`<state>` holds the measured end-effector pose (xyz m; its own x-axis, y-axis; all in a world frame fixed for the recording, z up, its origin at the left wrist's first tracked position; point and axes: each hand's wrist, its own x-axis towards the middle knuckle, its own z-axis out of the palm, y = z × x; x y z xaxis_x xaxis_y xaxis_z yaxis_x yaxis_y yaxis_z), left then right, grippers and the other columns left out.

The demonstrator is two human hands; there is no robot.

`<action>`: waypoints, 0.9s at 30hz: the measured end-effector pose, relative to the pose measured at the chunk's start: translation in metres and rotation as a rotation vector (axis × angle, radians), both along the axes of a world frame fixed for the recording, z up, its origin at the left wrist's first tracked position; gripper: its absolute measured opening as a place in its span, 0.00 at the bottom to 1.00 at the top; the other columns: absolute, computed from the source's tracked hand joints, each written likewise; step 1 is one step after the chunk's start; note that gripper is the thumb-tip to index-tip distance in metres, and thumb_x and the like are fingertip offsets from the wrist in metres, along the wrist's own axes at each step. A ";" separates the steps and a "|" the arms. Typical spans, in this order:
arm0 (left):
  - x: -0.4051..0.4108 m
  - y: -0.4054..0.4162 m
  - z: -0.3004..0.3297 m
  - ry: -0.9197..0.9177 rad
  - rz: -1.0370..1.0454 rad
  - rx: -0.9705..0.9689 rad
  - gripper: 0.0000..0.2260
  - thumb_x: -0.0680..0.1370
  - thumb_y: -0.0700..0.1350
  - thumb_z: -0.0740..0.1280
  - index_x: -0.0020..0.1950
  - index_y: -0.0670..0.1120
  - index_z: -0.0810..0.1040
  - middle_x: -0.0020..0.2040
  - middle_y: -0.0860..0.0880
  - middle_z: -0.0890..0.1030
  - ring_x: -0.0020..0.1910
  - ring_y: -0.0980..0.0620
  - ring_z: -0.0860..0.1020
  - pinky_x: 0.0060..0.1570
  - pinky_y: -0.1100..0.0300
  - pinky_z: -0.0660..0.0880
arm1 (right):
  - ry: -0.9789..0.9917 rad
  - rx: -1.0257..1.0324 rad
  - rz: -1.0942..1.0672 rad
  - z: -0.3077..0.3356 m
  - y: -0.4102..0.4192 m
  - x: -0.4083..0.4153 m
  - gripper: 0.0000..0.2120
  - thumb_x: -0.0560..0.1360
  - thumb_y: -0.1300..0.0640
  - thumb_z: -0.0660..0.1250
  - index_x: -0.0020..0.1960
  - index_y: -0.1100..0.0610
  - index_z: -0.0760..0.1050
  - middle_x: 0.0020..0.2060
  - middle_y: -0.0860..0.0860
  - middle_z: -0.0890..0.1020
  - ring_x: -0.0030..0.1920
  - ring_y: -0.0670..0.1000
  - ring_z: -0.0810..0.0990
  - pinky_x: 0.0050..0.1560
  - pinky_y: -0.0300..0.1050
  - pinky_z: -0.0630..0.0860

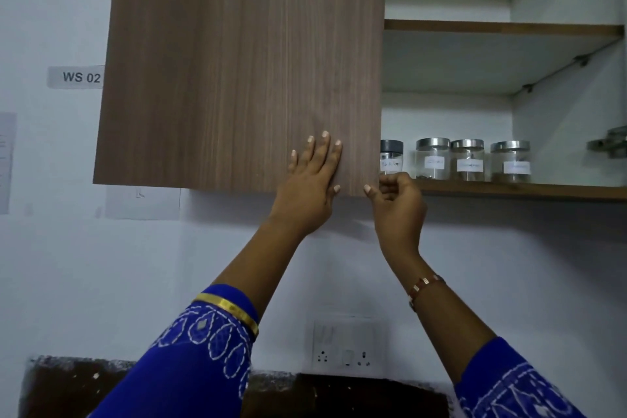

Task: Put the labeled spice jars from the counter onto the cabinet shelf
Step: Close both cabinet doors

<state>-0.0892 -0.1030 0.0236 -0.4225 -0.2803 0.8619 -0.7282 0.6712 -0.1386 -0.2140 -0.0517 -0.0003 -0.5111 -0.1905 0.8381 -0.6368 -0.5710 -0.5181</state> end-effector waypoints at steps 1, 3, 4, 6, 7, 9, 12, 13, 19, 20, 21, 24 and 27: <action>-0.002 -0.004 0.000 -0.002 0.009 -0.004 0.29 0.81 0.47 0.54 0.76 0.47 0.41 0.77 0.46 0.40 0.76 0.46 0.39 0.72 0.51 0.37 | -0.002 0.018 -0.012 0.001 -0.003 -0.002 0.07 0.72 0.64 0.70 0.48 0.63 0.75 0.40 0.51 0.76 0.37 0.45 0.73 0.34 0.23 0.68; -0.006 -0.011 0.000 -0.003 0.019 -0.006 0.29 0.80 0.47 0.54 0.76 0.47 0.40 0.77 0.46 0.40 0.76 0.45 0.39 0.72 0.50 0.37 | -0.003 0.050 -0.030 0.003 -0.009 -0.005 0.07 0.72 0.65 0.70 0.49 0.64 0.76 0.39 0.51 0.76 0.39 0.46 0.74 0.36 0.26 0.67; -0.008 -0.015 0.000 -0.003 0.023 -0.005 0.29 0.80 0.47 0.54 0.75 0.46 0.40 0.77 0.46 0.40 0.76 0.45 0.38 0.72 0.50 0.37 | 0.001 0.061 -0.039 0.003 -0.013 -0.006 0.06 0.72 0.65 0.70 0.49 0.64 0.76 0.39 0.51 0.76 0.40 0.47 0.74 0.37 0.26 0.67; -0.012 -0.021 0.000 -0.002 0.031 -0.011 0.29 0.80 0.47 0.54 0.75 0.46 0.40 0.77 0.46 0.40 0.76 0.45 0.38 0.72 0.50 0.36 | 0.015 0.073 -0.067 0.004 -0.019 -0.008 0.06 0.72 0.65 0.69 0.49 0.63 0.76 0.39 0.51 0.76 0.40 0.47 0.74 0.38 0.29 0.69; -0.013 -0.025 0.000 -0.003 0.033 -0.016 0.29 0.80 0.47 0.54 0.75 0.46 0.40 0.77 0.45 0.40 0.76 0.45 0.38 0.72 0.50 0.36 | 0.028 0.078 -0.089 0.004 -0.022 -0.008 0.06 0.73 0.65 0.69 0.49 0.63 0.76 0.39 0.51 0.76 0.40 0.47 0.74 0.39 0.32 0.70; -0.016 -0.031 -0.001 -0.002 0.037 -0.030 0.29 0.80 0.47 0.54 0.75 0.46 0.39 0.77 0.45 0.40 0.76 0.44 0.38 0.72 0.50 0.35 | 0.065 0.093 -0.133 0.003 -0.028 -0.010 0.06 0.73 0.64 0.69 0.49 0.63 0.76 0.40 0.53 0.77 0.41 0.48 0.75 0.42 0.38 0.72; -0.020 -0.039 -0.003 0.010 0.046 -0.051 0.29 0.80 0.47 0.53 0.75 0.46 0.40 0.77 0.45 0.40 0.76 0.44 0.38 0.72 0.49 0.36 | 0.091 0.105 -0.160 0.003 -0.034 -0.013 0.05 0.73 0.64 0.68 0.49 0.64 0.77 0.42 0.57 0.80 0.41 0.50 0.76 0.46 0.43 0.76; -0.021 -0.040 -0.004 0.018 0.047 -0.061 0.29 0.80 0.47 0.53 0.75 0.46 0.40 0.77 0.45 0.40 0.76 0.44 0.39 0.72 0.48 0.36 | 0.095 0.102 -0.167 0.003 -0.036 -0.014 0.05 0.73 0.64 0.68 0.49 0.64 0.77 0.42 0.57 0.80 0.41 0.50 0.76 0.46 0.43 0.76; -0.023 -0.045 -0.007 0.038 0.049 -0.094 0.29 0.80 0.47 0.53 0.75 0.46 0.40 0.77 0.45 0.41 0.76 0.44 0.39 0.72 0.48 0.35 | 0.110 0.061 -0.173 0.000 -0.039 -0.015 0.05 0.73 0.63 0.68 0.48 0.63 0.77 0.40 0.53 0.77 0.40 0.49 0.75 0.42 0.38 0.72; -0.023 -0.044 -0.007 0.042 0.047 -0.093 0.28 0.80 0.47 0.52 0.75 0.46 0.40 0.77 0.45 0.41 0.76 0.44 0.39 0.72 0.48 0.35 | 0.111 0.061 -0.175 -0.001 -0.039 -0.014 0.05 0.73 0.63 0.68 0.49 0.63 0.77 0.40 0.53 0.77 0.41 0.49 0.75 0.42 0.38 0.72; -0.023 -0.044 -0.008 0.047 0.043 -0.092 0.28 0.80 0.46 0.52 0.75 0.46 0.40 0.77 0.45 0.41 0.76 0.44 0.39 0.72 0.48 0.35 | 0.116 0.064 -0.180 -0.001 -0.038 -0.015 0.06 0.73 0.63 0.68 0.49 0.63 0.77 0.40 0.54 0.78 0.41 0.48 0.75 0.43 0.37 0.72; -0.025 -0.041 -0.011 0.065 0.032 -0.075 0.28 0.80 0.45 0.52 0.75 0.45 0.40 0.77 0.44 0.41 0.76 0.44 0.39 0.72 0.48 0.35 | 0.165 0.089 -0.199 -0.003 -0.035 -0.016 0.07 0.74 0.63 0.68 0.51 0.64 0.77 0.43 0.57 0.80 0.42 0.51 0.77 0.45 0.38 0.73; -0.027 -0.035 -0.012 0.081 0.007 -0.026 0.29 0.80 0.44 0.53 0.75 0.44 0.40 0.77 0.44 0.40 0.76 0.43 0.38 0.72 0.47 0.36 | 0.271 0.142 -0.244 -0.006 -0.027 -0.019 0.12 0.74 0.64 0.67 0.57 0.63 0.76 0.49 0.58 0.80 0.48 0.53 0.78 0.51 0.40 0.75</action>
<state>-0.1164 -0.1377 0.0112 -0.3495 -0.2598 0.9002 -0.7423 0.6631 -0.0968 -0.2333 -0.0786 -0.0058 -0.3193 -0.2149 0.9230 -0.8695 -0.3209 -0.3755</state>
